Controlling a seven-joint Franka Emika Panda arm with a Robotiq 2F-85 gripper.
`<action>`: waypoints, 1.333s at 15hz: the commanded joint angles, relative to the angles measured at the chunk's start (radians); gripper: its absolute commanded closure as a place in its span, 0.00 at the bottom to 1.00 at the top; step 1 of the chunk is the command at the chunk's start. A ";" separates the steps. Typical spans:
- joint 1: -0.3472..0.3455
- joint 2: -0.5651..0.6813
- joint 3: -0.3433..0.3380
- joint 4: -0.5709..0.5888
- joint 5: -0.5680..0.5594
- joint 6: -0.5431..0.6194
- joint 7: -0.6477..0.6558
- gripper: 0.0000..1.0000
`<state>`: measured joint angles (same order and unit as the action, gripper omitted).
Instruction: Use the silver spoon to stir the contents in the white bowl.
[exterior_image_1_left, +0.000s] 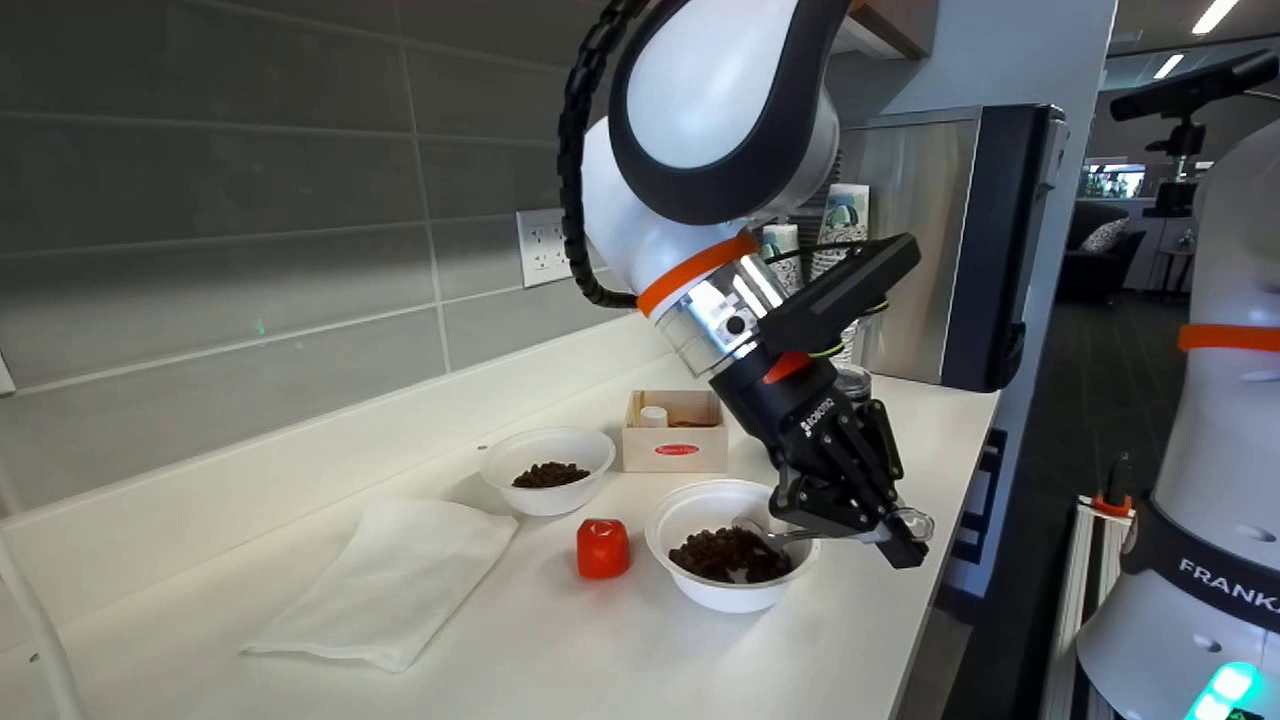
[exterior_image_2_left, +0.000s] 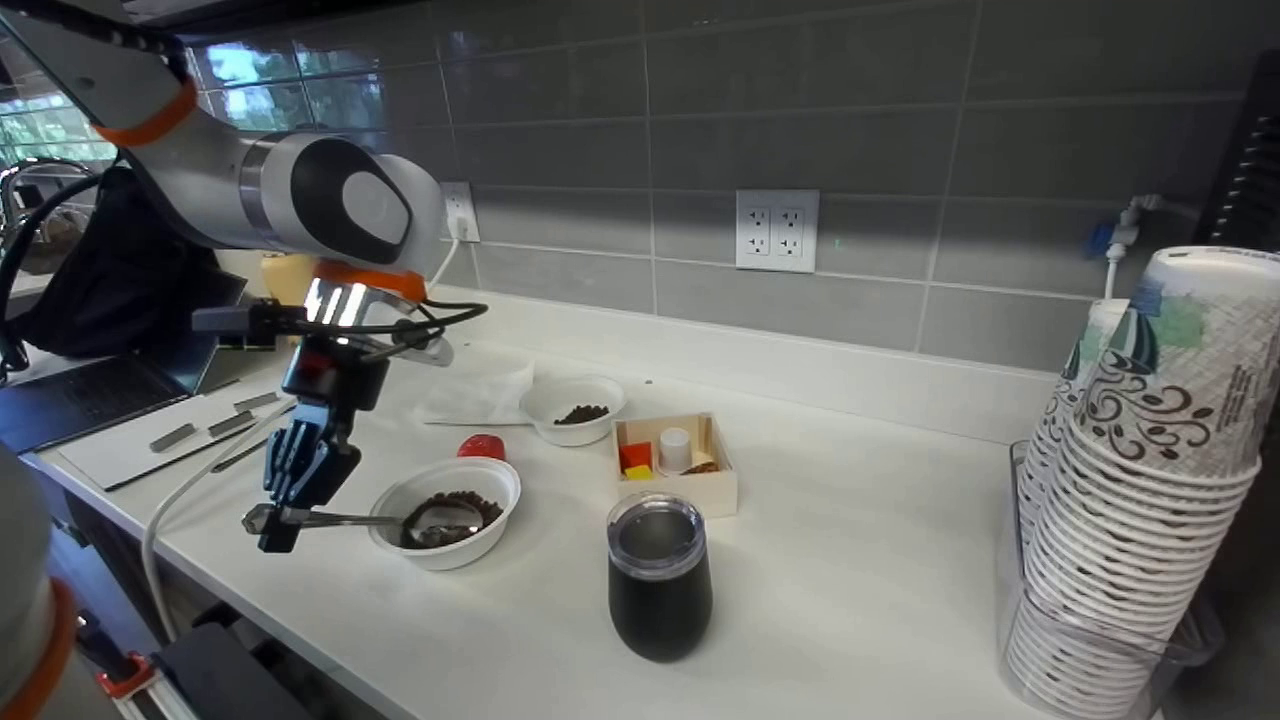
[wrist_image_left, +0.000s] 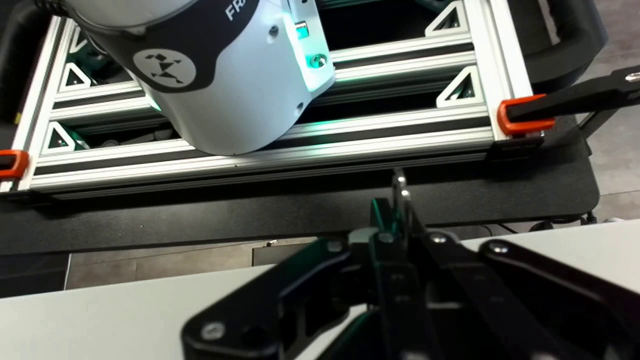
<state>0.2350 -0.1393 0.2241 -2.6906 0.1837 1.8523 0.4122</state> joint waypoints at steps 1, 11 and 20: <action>-0.006 0.028 0.010 0.019 -0.006 0.071 -0.040 0.99; 0.033 0.038 0.036 0.052 0.072 0.180 -0.227 0.99; 0.030 0.070 0.027 0.091 0.108 -0.045 -0.275 0.99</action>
<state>0.2727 -0.1046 0.2590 -2.6249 0.2721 1.8824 0.1835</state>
